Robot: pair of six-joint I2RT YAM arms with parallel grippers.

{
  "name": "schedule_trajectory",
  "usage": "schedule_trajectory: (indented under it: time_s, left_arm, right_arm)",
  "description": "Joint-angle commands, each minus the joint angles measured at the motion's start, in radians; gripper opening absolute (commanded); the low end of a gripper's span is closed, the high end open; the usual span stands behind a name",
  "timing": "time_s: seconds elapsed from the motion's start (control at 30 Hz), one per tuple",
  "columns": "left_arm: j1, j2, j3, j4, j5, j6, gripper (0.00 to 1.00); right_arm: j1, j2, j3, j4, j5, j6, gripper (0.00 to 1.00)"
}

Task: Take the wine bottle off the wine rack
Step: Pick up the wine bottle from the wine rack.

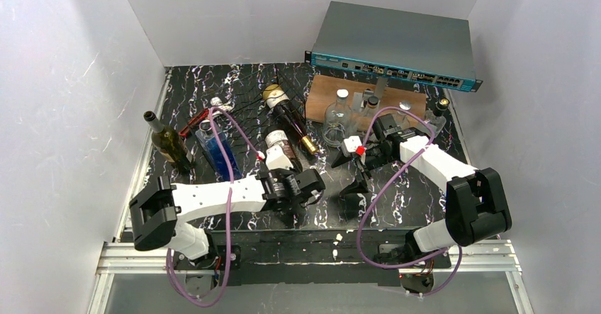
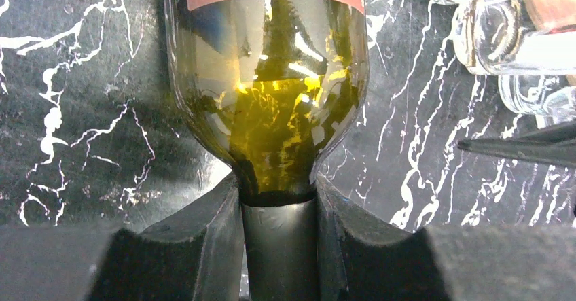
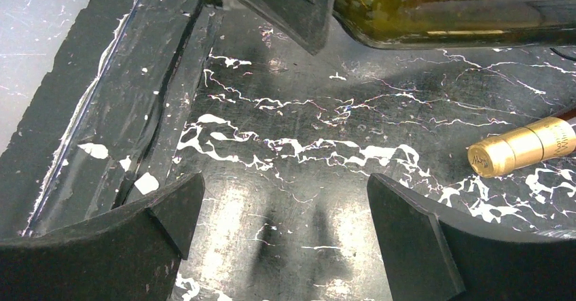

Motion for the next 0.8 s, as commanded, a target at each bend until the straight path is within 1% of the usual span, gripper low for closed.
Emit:
schedule_trajectory:
  time_s: [0.0, 0.3, 0.47, 0.77]
  left_arm:
    - [-0.029, -0.099, -0.023, -0.025, -0.108, -0.055, 0.00]
    - [-0.075, -0.203, -0.088, -0.056, -0.032, -0.082, 0.00]
    - [-0.087, -0.270, -0.109, -0.066, 0.023, -0.059, 0.00]
    - [-0.094, -0.343, -0.137, -0.082, 0.143, -0.010, 0.00]
  right_arm:
    - [-0.004, 0.012, 0.026, -0.018, -0.001, -0.023, 1.00]
    - [-0.004, 0.015, 0.023, -0.016, 0.004, -0.023, 1.00]
    - [-0.004, 0.015, 0.022, -0.015, 0.004, -0.025, 1.00]
    - [-0.004, 0.014, 0.019, -0.014, 0.002, -0.030, 1.00]
